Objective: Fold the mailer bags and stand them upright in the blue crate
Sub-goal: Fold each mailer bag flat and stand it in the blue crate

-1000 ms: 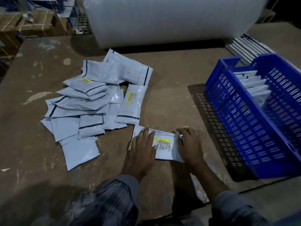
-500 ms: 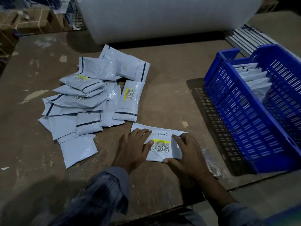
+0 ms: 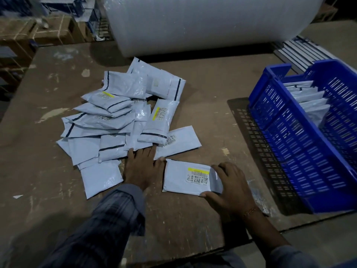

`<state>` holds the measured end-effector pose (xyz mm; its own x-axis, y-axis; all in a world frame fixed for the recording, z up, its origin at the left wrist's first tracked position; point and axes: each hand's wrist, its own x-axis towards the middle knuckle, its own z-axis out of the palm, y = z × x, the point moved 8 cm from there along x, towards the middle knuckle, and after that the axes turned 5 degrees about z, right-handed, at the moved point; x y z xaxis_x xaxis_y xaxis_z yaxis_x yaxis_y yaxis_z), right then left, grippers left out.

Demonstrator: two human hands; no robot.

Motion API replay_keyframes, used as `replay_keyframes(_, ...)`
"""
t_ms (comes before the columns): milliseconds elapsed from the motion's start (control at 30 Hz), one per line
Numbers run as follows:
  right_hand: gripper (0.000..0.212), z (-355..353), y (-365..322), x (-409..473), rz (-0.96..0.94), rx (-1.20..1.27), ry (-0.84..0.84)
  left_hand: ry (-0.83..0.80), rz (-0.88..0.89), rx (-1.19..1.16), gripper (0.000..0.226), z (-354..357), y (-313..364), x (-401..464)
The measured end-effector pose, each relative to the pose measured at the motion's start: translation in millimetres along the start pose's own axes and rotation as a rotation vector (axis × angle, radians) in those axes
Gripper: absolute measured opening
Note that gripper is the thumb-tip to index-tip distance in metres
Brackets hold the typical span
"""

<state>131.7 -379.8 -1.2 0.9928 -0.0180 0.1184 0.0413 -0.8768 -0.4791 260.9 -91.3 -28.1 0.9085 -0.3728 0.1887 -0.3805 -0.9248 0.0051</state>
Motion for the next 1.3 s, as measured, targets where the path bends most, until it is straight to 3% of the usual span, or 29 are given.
replay_keyframes(200,0.085,-0.2,-1.8,0.2,-0.019,-0.029,-0.007,0.021,-0.029,0.055,0.052,-3.7,-1.7,9.1)
replay_keyframes(500,0.09,20.5,4.3,-4.4,0.016,-0.11,-0.077,0.079,-0.103,-0.171,0.04,-32.0,34.2,-30.8)
replay_keyframes(667,0.078,38.8,3.6,7.0,0.059,-0.209,-0.12,-0.008,0.016,-0.351,0.051,-19.6,88.9,-37.8)
replay_keyframes(833,0.064,51.9,-0.6,17.1,0.092,-0.242,-0.114,-0.178,0.157,-0.143,0.062,13.8,125.4,-32.2)
replay_keyframes(967,0.063,52.9,-0.3,15.6,0.063,-0.255,-0.119,-0.2,0.262,-0.108,0.067,20.5,142.0,-41.3)
replay_keyframes(1200,0.061,54.6,4.8,22.6,0.044,-0.285,-0.153,-0.205,0.071,-0.099,0.071,23.5,142.8,-38.7)
replay_keyframes(1300,0.061,54.3,5.5,31.8,0.094,-0.286,-0.136,-0.203,0.144,-0.111,0.07,26.5,142.6,-40.2)
